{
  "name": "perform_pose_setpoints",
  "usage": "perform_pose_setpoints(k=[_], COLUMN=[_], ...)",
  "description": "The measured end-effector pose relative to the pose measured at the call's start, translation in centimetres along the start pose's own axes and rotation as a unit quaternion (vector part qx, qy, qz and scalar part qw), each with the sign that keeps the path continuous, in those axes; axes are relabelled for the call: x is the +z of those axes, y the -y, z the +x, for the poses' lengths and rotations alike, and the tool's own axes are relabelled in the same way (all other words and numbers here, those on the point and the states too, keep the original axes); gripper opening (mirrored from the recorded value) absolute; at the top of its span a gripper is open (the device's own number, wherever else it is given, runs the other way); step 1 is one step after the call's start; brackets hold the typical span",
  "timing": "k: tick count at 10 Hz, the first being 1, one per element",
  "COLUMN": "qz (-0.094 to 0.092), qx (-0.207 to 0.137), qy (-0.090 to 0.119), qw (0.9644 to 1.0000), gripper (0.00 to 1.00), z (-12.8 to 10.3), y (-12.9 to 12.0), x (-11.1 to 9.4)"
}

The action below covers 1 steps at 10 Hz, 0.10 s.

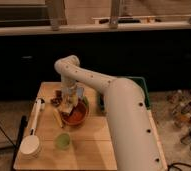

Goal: Wipe red bowl with eraser

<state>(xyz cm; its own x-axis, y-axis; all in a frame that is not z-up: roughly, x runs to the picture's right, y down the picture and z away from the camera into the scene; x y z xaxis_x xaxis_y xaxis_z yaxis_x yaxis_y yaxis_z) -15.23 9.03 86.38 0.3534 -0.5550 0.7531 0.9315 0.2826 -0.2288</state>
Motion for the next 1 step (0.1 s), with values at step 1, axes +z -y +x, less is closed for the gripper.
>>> perform_pose_setpoints(k=[1], qz=[-0.003], qx=[-0.011], qy=[0.0], qw=[0.9999], gripper=[0.0], z=[-0.73], y=[0.35], x=[0.17])
